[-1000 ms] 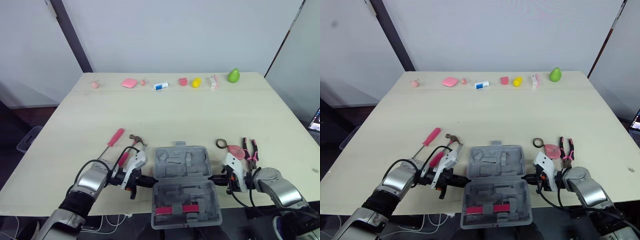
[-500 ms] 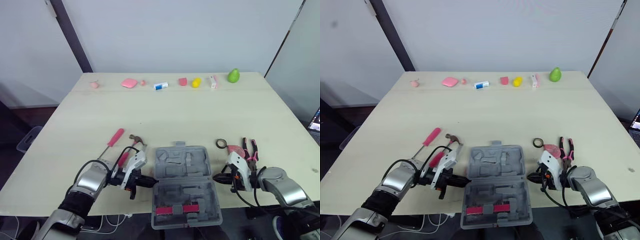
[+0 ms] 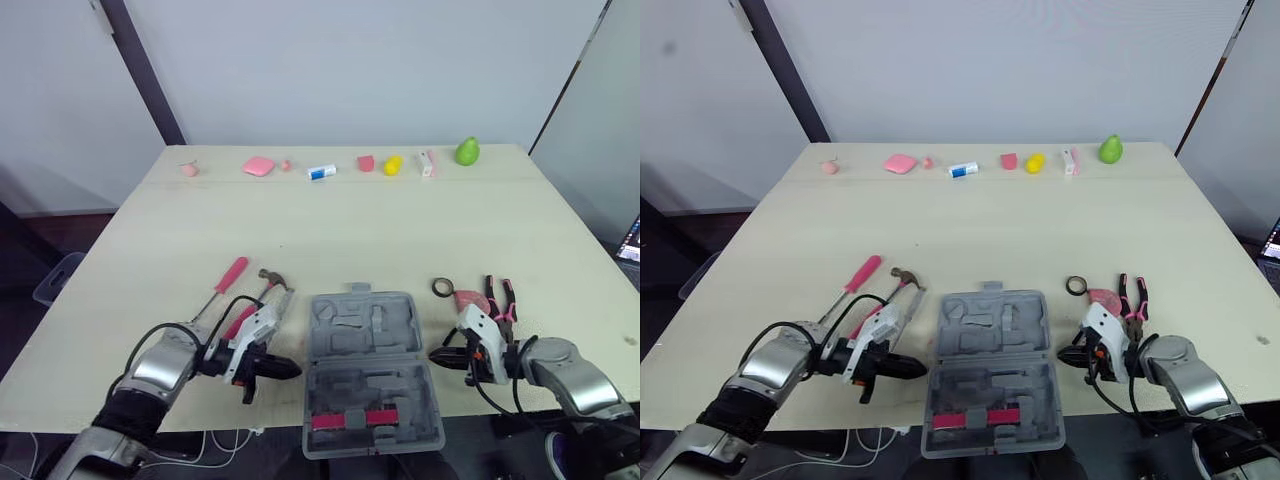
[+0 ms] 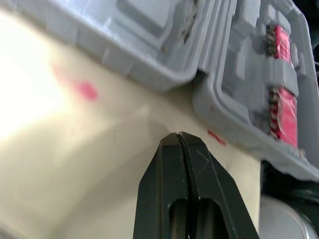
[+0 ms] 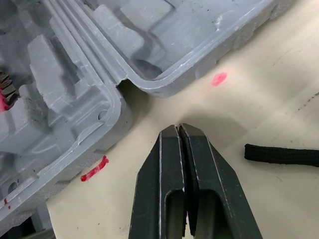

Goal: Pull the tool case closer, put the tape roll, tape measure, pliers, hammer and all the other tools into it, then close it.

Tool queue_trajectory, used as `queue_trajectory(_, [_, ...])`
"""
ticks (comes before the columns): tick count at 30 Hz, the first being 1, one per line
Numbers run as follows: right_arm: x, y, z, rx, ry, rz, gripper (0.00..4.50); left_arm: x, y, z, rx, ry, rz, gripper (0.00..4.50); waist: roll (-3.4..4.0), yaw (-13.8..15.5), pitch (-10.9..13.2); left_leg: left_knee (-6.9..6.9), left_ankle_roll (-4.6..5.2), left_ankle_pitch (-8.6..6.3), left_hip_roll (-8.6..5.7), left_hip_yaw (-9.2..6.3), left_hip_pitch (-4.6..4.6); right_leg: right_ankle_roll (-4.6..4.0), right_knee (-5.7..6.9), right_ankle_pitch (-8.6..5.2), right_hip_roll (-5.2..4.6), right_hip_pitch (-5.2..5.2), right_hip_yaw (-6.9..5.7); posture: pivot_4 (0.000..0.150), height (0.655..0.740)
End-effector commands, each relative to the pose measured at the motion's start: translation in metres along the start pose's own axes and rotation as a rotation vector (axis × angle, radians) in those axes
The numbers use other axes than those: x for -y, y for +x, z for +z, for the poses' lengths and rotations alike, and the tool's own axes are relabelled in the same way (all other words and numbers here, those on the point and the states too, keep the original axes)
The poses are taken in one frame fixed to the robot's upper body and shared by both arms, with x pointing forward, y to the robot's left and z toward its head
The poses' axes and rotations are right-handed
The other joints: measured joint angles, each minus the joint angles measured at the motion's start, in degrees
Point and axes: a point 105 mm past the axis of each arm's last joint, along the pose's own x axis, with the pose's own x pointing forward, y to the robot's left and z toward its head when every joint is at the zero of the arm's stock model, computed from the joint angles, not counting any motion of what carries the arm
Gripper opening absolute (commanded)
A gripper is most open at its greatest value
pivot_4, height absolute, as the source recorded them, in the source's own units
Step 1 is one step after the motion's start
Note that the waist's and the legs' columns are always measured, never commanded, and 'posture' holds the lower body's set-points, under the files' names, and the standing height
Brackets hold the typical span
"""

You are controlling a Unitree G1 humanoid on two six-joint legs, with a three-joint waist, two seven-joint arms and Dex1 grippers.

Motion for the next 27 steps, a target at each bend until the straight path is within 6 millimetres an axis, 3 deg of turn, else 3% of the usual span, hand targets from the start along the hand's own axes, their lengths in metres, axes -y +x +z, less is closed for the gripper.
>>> queue_trajectory(1, [0.013, -0.018, 0.007, 0.083, -0.02, -0.096, 0.08, 0.01, -0.015, 0.011, 0.065, 0.032, 0.004, 0.0, 0.0, 0.02, 0.01, 0.0, 0.0, 0.0, 0.0, 0.0, -0.02, 0.0, -0.01, 0.0, -0.01, -0.01, 0.0, 0.15, 0.74])
queue_trajectory(6, [0.015, -0.039, 0.016, 0.218, -0.075, -0.191, 0.08, 0.013, -0.042, 0.023, 0.225, 0.125, 0.122, 0.0, 0.01, 0.14, 0.01, 0.0, 0.0, 0.0, 0.03, -0.07, -0.07, 0.01, -0.02, 0.0, -0.09, -0.03, 0.0, 0.15, 0.74])
queue_trajectory(12, [0.013, -0.074, 0.012, 0.315, -0.119, -0.326, 0.08, 0.021, -0.074, 0.015, 0.332, 0.143, 0.257, 0.0, 0.01, 0.09, 0.01, -0.01, 0.0, 0.0, 0.05, -0.07, -0.05, 0.01, -0.03, 0.0, -0.11, -0.03, 0.02, 0.15, 0.74])
queue_trajectory(16, [0.016, -0.113, 0.003, 0.436, -0.033, -0.506, 0.08, 0.019, -0.095, -0.003, 0.379, 0.113, 0.401, 0.0, 0.01, 0.13, 0.01, -0.01, 0.0, 0.0, 0.08, -0.06, -0.01, 0.0, -0.03, -0.01, -0.14, -0.02, 0.03, 0.15, 0.74])
queue_trajectory(20, [0.017, -0.143, -0.018, 0.418, 0.005, -0.642, 0.08, 0.01, -0.111, -0.008, 0.432, 0.129, 0.561, 0.0, 0.02, 0.4, 0.0, 0.0, 0.0, 0.0, 0.09, -0.01, 0.01, -0.19, -0.05, -0.13, -0.2, 0.0, 0.05, 0.15, 0.74])
queue_trajectory(24, [0.007, -0.161, -0.035, 0.392, 0.023, -0.702, 0.0, 0.012, -0.117, -0.022, 0.466, 0.093, 0.628, 1.23, 0.02, 0.14, -0.02, -0.01, -0.01, 0.0, 0.08, 0.04, 0.03, -0.2, -0.06, -0.13, -0.2, 0.03, 0.06, 0.15, 0.74])
queue_trajectory(27, [-0.001, -0.174, -0.05, 0.369, 0.052, -0.745, 1.27, 0.016, -0.12, -0.044, 0.449, 0.038, 0.663, 2.68, 0.04, -0.05, -0.04, -0.06, -0.01, -0.01, 0.08, 0.04, 0.12, -0.19, -0.06, -0.14, -0.18, 0.03, 0.15, 0.15, 0.74])
